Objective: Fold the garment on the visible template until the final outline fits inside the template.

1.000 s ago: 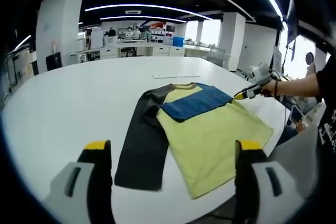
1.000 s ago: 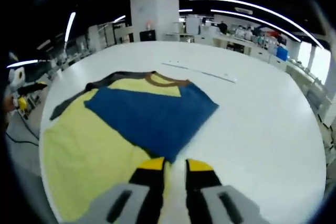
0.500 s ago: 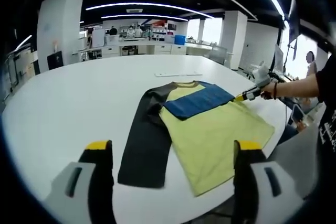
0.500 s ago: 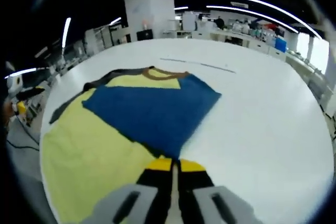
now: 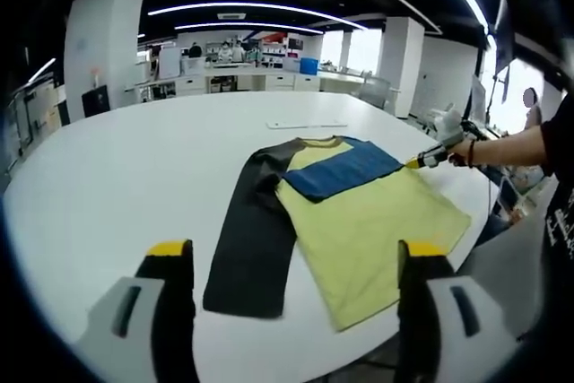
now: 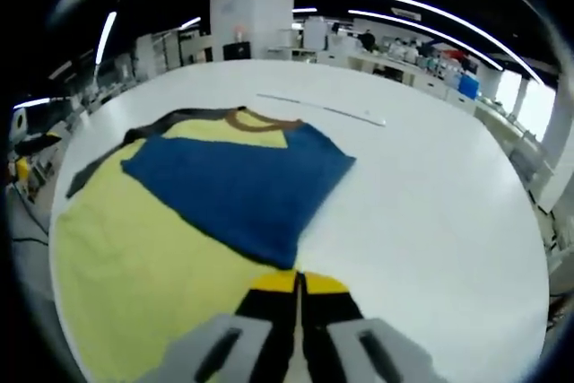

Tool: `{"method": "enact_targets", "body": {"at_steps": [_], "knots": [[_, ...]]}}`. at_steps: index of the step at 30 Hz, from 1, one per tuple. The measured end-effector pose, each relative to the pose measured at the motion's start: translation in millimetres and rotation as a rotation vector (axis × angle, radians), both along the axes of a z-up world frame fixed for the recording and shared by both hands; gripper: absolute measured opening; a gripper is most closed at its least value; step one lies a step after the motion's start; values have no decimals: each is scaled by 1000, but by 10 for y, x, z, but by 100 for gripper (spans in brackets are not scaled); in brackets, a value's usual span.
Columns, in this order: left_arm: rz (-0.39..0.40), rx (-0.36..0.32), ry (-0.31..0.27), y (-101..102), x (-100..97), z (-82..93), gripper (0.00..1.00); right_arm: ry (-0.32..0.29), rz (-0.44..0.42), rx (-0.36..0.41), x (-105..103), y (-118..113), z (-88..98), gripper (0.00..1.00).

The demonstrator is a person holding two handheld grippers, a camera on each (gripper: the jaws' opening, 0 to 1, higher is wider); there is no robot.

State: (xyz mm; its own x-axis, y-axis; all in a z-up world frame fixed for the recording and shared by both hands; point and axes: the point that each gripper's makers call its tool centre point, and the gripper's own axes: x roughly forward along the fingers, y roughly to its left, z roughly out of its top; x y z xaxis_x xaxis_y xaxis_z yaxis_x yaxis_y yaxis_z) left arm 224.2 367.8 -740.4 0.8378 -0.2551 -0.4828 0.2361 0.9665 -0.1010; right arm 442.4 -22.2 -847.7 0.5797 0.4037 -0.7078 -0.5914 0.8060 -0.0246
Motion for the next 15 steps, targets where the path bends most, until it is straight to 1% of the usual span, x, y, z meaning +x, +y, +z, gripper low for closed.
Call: {"method": "enact_targets", "body": {"at_steps": [2,5,8,11,12,13,14,15], "knots": [[2,2,4,3,-8,-8,91,0,2,2,-44,11,25,0],[9,5,13,16,-19,-29,91,-3,12,0,-54,6,47,0],[21,9,22,37,-28,-44,90,7,-15,72,-50,10,117,15],[37,10,32,55,-36,-59,89,7,-17,90,-150,35,204,36],[44,9,34,63,-35,-63,88,9,-20,100,-169,42,229,45],[60,6,38,81,-35,-69,87,6,-19,131,-110,42,249,50],[70,3,40,93,-29,-73,87,6,-16,145,-120,56,277,56],[100,1,41,134,-25,-79,86,3,-7,160,-154,99,359,62]]}}
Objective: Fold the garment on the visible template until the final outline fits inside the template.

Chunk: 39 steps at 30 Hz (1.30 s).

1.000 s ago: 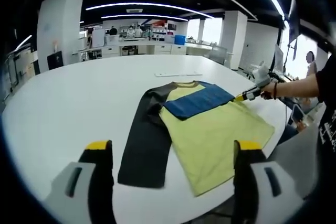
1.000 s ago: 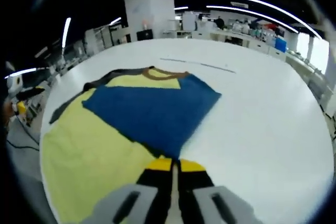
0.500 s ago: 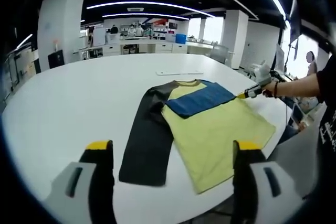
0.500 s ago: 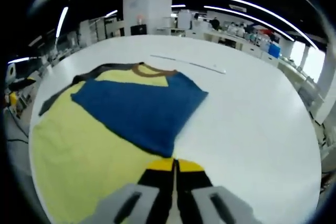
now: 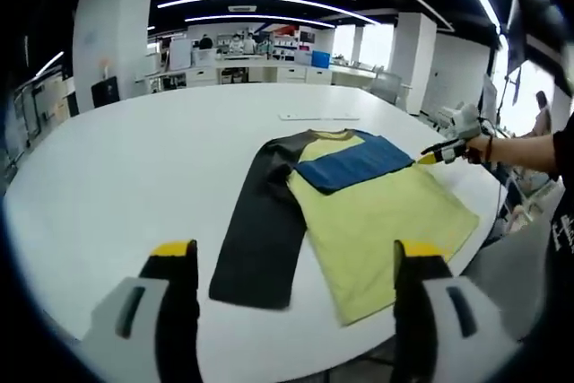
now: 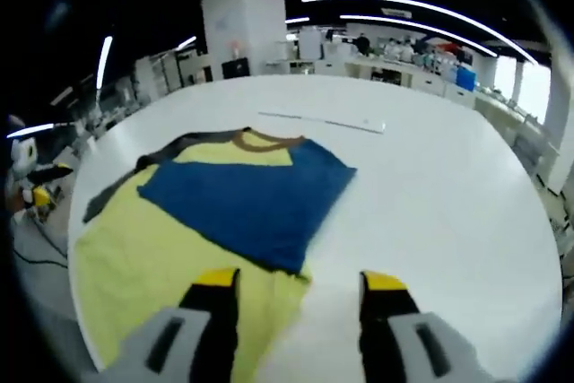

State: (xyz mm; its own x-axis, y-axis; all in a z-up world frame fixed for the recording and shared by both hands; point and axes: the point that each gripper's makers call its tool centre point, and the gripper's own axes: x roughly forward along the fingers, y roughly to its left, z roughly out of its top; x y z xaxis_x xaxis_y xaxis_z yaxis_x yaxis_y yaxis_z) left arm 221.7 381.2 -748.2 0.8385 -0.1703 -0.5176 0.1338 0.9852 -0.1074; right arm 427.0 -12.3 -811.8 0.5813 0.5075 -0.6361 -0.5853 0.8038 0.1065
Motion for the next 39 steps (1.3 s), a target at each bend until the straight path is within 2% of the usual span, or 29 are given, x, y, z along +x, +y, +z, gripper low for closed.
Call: {"method": "enact_targets", "body": {"at_steps": [2,3,6,13,16,22,25,28,29,31,34,39], "knots": [[47,10,-1,75,0,-9,83,-8,10,26,-50,41,42,71],[78,11,17,125,-11,-39,82,-11,19,46,-96,73,89,76],[147,-25,2,201,12,-53,81,-25,37,94,-186,138,206,84],[156,7,47,210,4,-198,76,-66,85,140,-437,221,465,95],[198,26,67,285,9,-280,74,-89,98,165,-510,202,571,100],[307,17,134,416,-38,-470,69,-114,131,120,-681,119,624,100],[341,9,163,464,-47,-574,61,-131,112,124,-717,37,653,99],[374,-9,173,436,-55,-584,54,-155,79,120,-719,-50,660,96],[399,-15,177,376,-59,-586,54,-153,67,123,-732,-75,658,96],[463,-29,194,402,-96,-640,50,-157,58,125,-762,-97,675,94],[547,-57,206,391,-146,-673,40,-184,34,113,-779,-171,719,92],[559,-68,240,327,-162,-787,36,-208,25,86,-923,-252,736,93]]}}
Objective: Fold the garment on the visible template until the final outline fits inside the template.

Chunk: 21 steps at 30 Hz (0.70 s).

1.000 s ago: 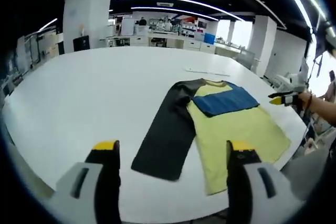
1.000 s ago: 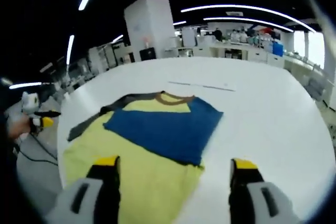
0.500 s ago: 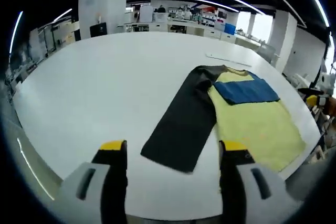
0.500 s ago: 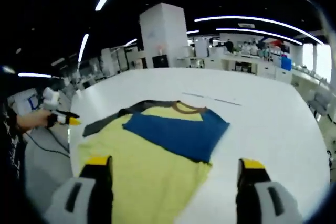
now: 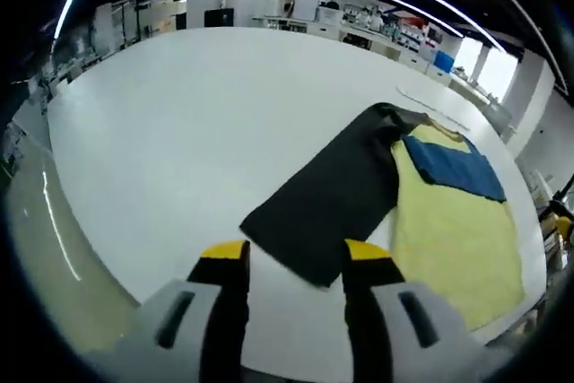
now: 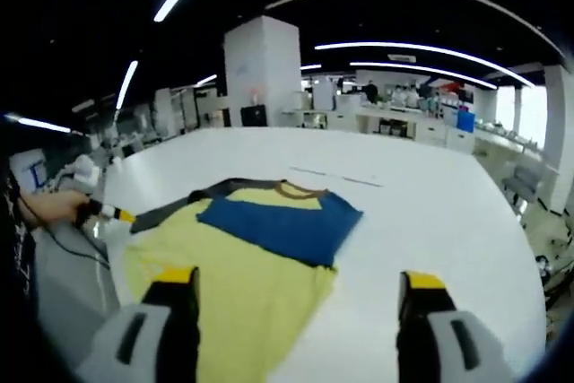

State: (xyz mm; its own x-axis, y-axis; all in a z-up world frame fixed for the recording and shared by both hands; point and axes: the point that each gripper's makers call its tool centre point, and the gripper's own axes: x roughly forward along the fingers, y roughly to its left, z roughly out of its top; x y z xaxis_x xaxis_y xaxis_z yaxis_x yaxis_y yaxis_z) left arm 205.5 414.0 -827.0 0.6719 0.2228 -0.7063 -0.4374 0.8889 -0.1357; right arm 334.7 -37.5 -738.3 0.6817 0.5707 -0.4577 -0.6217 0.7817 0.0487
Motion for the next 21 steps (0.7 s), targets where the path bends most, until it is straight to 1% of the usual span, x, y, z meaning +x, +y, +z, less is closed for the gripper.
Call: {"method": "enact_targets", "body": {"at_steps": [3,7,10,12,13,15,17,19,21], "knots": [[9,-3,2,-13,12,-56,34,-1,14,-2,-104,10,21,95],[8,-12,15,-64,16,-107,32,-9,35,-16,-185,41,8,98],[8,-19,23,-47,30,-178,30,5,52,-22,-249,78,-36,99],[12,-22,26,-74,27,-184,29,14,66,-13,-290,106,-50,100],[25,-10,18,-52,29,-163,29,17,67,-6,-303,115,-54,100],[46,-14,14,-28,14,-159,27,34,77,8,-354,153,-60,100],[67,-15,15,-11,-11,-155,24,34,82,1,-391,174,-63,100],[94,-18,13,35,-22,-161,21,26,89,-35,-403,159,-79,100],[130,-23,15,33,-26,-166,19,21,89,-64,-404,146,-89,100]]}}
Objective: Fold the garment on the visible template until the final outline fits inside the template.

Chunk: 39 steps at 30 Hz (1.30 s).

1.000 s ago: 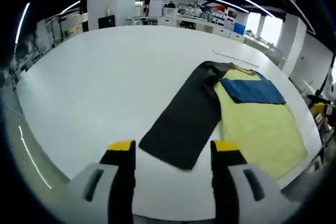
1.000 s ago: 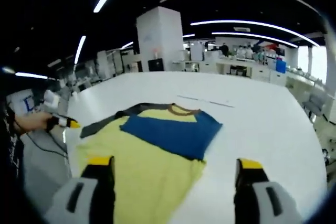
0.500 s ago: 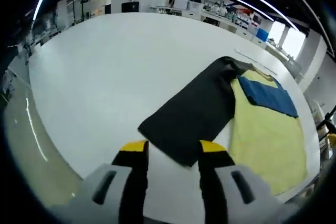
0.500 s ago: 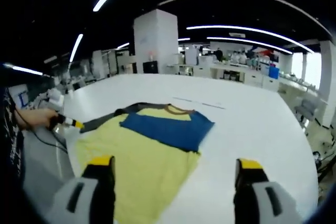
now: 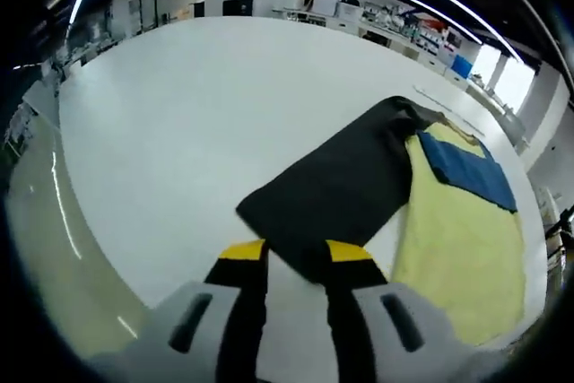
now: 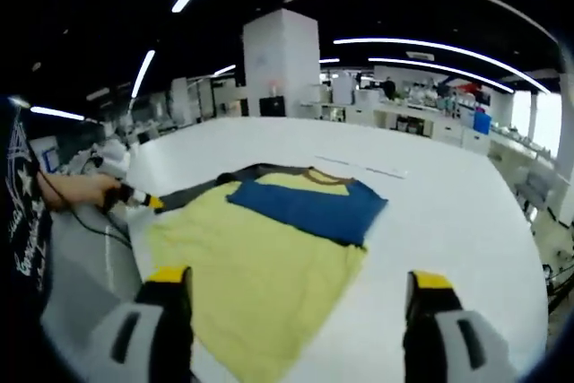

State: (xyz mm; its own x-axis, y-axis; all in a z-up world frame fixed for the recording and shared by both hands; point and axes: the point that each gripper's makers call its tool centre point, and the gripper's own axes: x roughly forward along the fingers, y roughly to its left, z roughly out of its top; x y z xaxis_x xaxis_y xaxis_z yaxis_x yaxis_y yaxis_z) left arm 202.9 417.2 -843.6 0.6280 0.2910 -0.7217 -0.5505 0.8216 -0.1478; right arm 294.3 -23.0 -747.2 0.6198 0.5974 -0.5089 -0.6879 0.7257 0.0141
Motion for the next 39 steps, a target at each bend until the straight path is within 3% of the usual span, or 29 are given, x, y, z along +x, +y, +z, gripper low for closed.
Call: {"method": "enact_targets", "body": {"at_steps": [3,8,11,17,22,26,30,34,39], "knots": [[35,17,4,42,28,-3,17,-13,-7,-37,19,-21,-22,100],[56,54,64,31,34,-23,15,-32,-26,-73,49,-48,-17,100],[104,31,62,90,26,-28,14,-34,-36,-57,51,-40,2,99],[111,23,58,211,24,-40,6,1,-68,12,33,-40,-18,96],[87,-2,65,274,101,-50,2,-7,-20,-72,-20,5,-100,99],[50,4,45,524,200,-32,1,3,-22,-28,-26,41,-65,100],[2,41,43,519,215,94,1,7,-43,19,-4,18,-20,100],[-58,63,46,835,295,62,1,20,-59,9,10,-14,-44,100],[-115,95,52,816,295,171,1,13,-56,13,17,21,-11,100]]}}
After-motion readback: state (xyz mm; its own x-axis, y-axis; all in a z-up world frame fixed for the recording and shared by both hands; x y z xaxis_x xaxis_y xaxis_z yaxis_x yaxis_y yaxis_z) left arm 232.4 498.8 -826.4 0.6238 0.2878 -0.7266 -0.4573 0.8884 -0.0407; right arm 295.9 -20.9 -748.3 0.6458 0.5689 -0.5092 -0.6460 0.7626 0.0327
